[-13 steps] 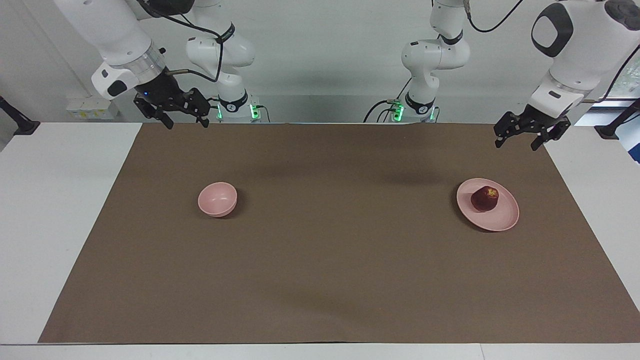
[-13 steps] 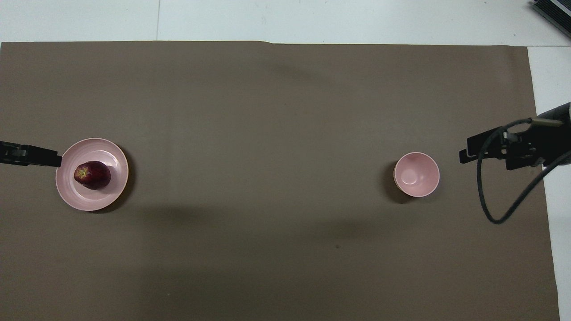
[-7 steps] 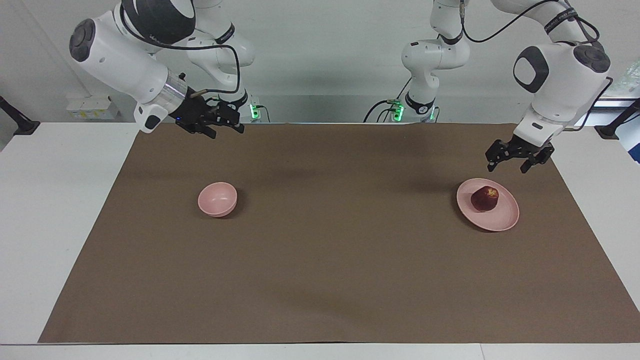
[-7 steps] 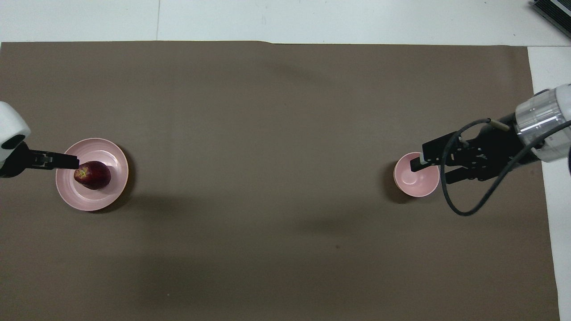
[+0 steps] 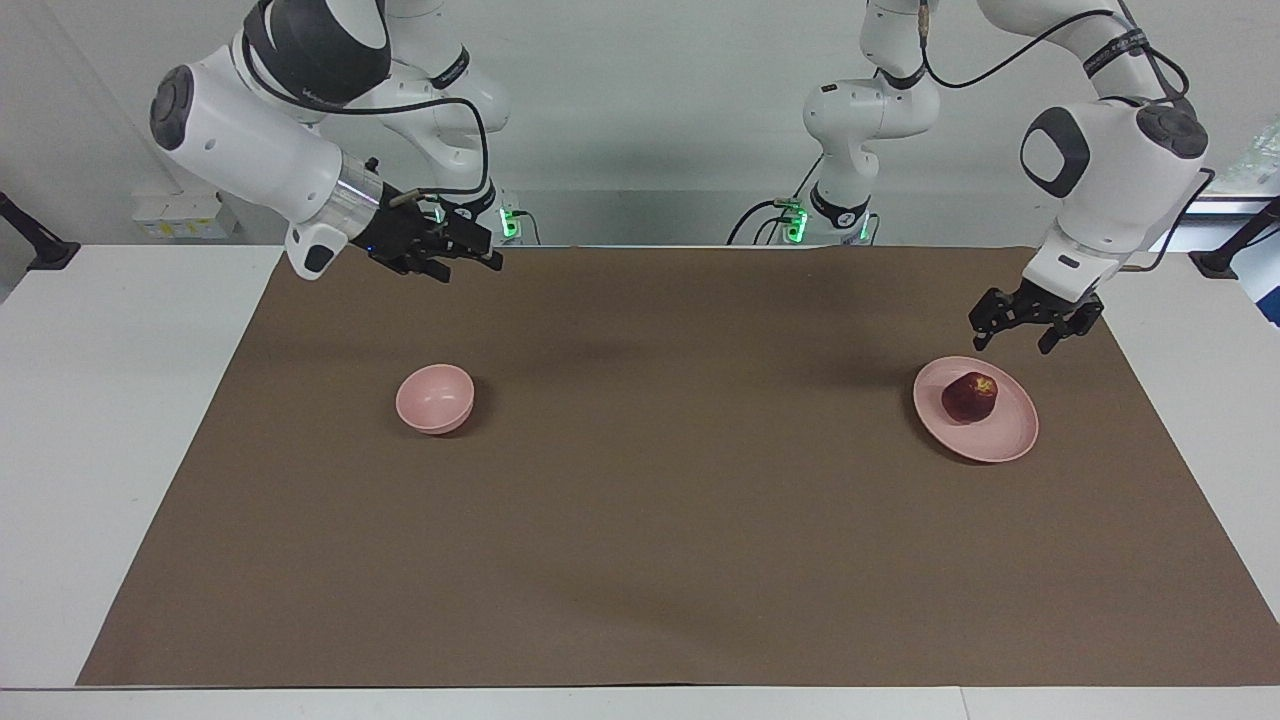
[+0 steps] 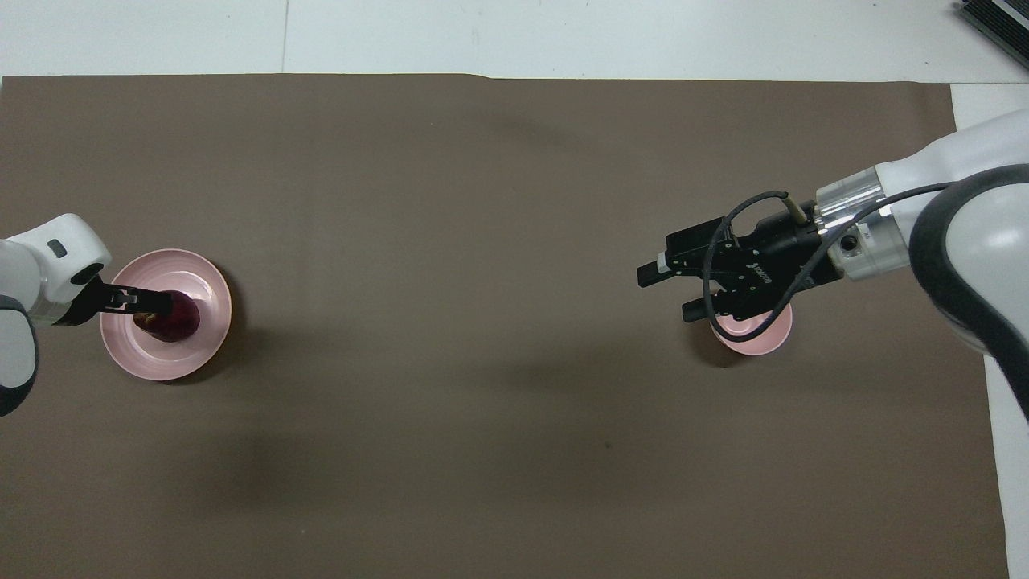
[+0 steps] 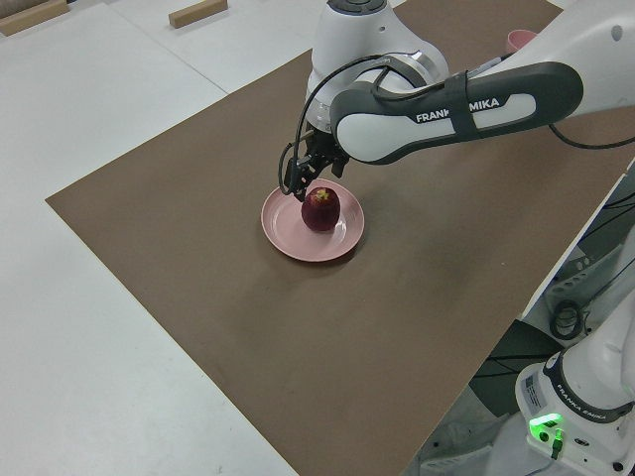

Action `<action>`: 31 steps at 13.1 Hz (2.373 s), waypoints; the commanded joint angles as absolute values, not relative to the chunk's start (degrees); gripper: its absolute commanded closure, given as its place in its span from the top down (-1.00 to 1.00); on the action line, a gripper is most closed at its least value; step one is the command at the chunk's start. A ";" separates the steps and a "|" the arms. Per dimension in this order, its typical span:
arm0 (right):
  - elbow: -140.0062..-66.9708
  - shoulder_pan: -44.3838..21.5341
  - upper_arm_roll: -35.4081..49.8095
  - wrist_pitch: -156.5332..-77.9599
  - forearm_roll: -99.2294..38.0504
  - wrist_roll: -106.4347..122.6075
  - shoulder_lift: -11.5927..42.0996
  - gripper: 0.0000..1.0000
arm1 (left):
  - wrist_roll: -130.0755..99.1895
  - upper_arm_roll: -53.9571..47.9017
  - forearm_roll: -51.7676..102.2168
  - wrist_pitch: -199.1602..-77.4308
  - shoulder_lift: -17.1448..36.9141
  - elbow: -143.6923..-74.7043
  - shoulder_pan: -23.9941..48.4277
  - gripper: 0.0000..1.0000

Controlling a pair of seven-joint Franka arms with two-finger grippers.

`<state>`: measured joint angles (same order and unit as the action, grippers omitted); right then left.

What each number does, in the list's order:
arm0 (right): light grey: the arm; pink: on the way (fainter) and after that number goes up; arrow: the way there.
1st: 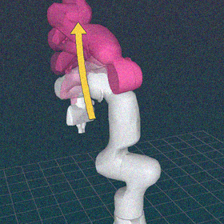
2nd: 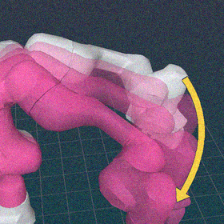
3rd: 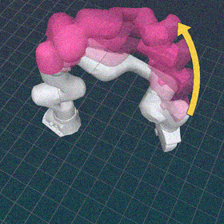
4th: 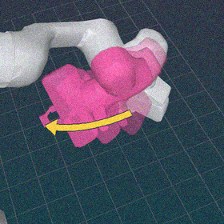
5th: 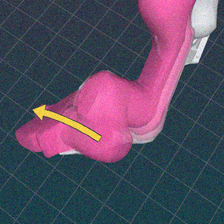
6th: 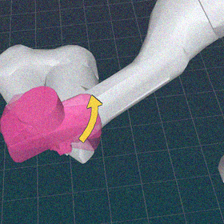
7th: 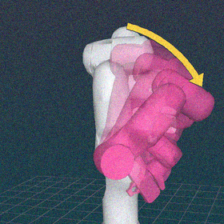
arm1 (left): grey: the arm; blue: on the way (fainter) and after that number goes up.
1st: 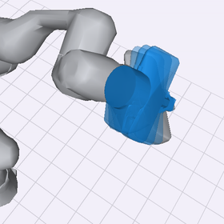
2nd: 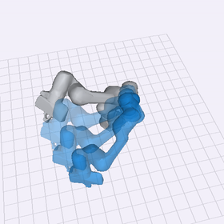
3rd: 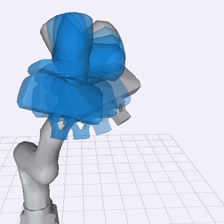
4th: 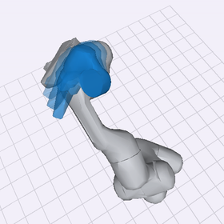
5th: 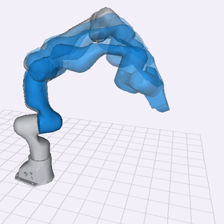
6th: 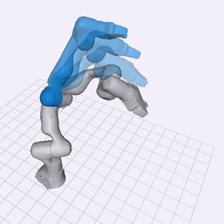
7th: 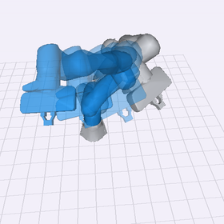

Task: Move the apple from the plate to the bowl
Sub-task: 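Lower the left gripper onto the apple while the right gripper advances, then lift the apple with the left gripper toward the right gripper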

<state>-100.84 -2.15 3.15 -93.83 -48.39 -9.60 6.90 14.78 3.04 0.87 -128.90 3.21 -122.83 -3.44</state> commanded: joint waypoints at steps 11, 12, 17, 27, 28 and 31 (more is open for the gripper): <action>-103.36 -10.46 3.25 -104.94 -50.63 -16.87 5.54 1.00 | 15.38 2.64 1.32 -129.29 4.05 -125.16 -3.96 -1.00; -103.36 -10.46 3.25 -104.94 -50.63 -16.88 5.54 1.00 | 15.21 2.64 1.41 -128.16 3.26 -124.20 -3.78 -1.00; -103.36 -10.55 3.34 -105.38 -50.63 -18.28 5.45 1.00 | 15.12 2.20 19.83 -120.07 1.32 -119.62 -3.26 -1.00; -103.36 -13.09 3.34 -108.54 -50.10 -29.62 6.41 1.00 | 4.94 -3.06 59.13 -125.58 -1.40 -119.00 5.09 -1.00; -103.36 -13.53 3.34 -109.33 -50.10 -30.58 6.42 1.00 | 4.05 -3.42 61.24 -128.55 -1.49 -119.26 6.66 -1.00; -103.36 -14.32 3.34 -110.64 -50.45 -32.77 7.29 1.00 | 2.73 -3.43 65.82 -137.61 -2.37 -121.54 14.39 -1.00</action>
